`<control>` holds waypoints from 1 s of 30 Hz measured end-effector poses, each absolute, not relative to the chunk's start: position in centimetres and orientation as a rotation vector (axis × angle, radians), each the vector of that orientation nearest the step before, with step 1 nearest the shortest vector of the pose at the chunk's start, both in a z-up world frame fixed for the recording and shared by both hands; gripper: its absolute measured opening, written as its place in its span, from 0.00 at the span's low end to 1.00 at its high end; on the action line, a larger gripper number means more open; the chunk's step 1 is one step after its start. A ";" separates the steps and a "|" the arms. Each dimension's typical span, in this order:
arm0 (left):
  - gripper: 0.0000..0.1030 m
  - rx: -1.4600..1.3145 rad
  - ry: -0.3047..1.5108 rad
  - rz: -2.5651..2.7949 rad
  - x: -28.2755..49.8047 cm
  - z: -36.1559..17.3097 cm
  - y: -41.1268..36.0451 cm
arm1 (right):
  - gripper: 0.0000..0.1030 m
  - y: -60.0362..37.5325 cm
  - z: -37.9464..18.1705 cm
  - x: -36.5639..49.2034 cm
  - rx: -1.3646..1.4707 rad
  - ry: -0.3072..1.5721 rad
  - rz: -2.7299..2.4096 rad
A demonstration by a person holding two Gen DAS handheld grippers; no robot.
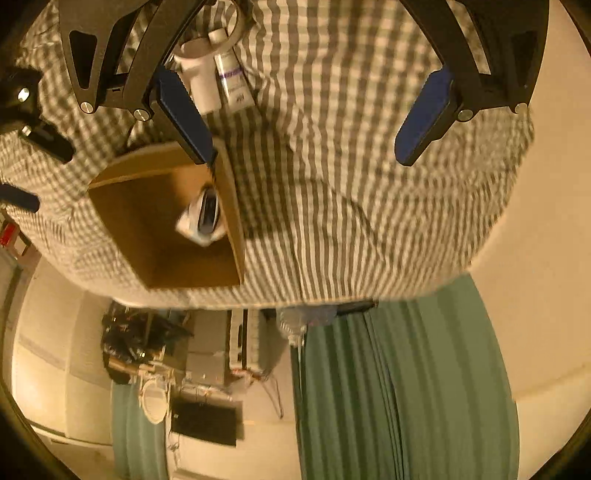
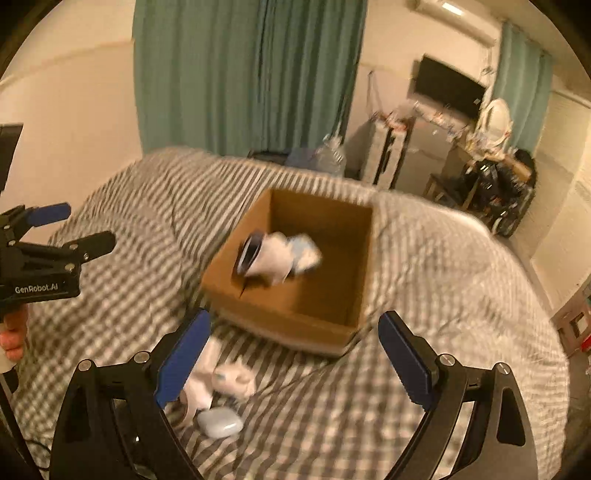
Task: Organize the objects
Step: 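Grasp the tape roll with the left tool while the right tool grasps the white figurine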
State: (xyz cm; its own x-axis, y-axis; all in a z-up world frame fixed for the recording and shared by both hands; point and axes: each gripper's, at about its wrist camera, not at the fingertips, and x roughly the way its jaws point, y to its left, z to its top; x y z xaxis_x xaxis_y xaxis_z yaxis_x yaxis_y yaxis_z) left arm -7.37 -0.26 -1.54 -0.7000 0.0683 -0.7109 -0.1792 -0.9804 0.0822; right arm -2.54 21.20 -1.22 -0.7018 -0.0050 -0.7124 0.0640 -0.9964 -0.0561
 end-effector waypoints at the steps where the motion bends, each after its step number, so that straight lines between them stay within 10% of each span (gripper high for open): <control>1: 0.99 -1.177 0.222 2.754 -7.5 -2.5 -0.1 | 0.90 21.1 -2.2 -2.7 1.219 0.096 -2.843; 19: 0.99 -1.433 0.286 2.575 -5.4 -11.9 0.4 | 0.89 18.6 -14.3 -5.5 1.541 -0.043 -2.564; 30: 0.98 -1.441 0.263 2.526 -4.3 -12.4 0.5 | 0.44 17.3 -15.9 -6.3 1.562 -0.023 -2.498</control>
State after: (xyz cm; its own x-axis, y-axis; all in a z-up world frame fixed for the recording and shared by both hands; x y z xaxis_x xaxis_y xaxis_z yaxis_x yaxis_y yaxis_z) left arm -4.34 0.51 -12.43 -0.4947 0.1021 -0.8631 -0.2777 -0.9596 0.0456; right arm -6.35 17.28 -15.90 -0.4242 -0.1729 -0.8889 0.1567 -0.9808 0.1160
